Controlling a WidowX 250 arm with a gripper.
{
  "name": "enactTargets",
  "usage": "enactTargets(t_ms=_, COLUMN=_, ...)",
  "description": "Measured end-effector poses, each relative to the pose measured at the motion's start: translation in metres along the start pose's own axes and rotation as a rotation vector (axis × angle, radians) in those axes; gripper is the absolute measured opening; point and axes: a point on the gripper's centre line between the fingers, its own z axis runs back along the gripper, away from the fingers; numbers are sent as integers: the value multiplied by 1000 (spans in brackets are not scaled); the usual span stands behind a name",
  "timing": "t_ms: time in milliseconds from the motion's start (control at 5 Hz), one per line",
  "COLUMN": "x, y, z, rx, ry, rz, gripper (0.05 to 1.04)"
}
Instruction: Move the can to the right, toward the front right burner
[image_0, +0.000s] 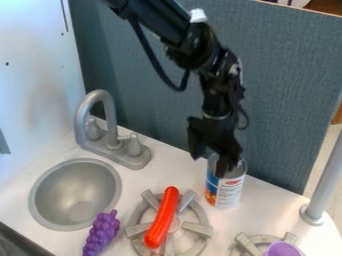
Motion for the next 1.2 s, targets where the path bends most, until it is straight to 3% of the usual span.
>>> enactTargets(t_ms=400, x=8, y=28, z=2, rx=113, ry=116, rz=96, gripper=1003)
enactTargets(t_ms=600, x=5, y=57, z=5, rx=169, ry=156, rz=150, gripper=1003)
enactTargets(t_ms=800, x=3, y=73, z=6, rx=185, ry=176, rz=180, gripper=1003)
enactTargets(t_ms=1200, x=8, y=79, z=-17, rx=157, ry=204, rz=160, gripper=1003)
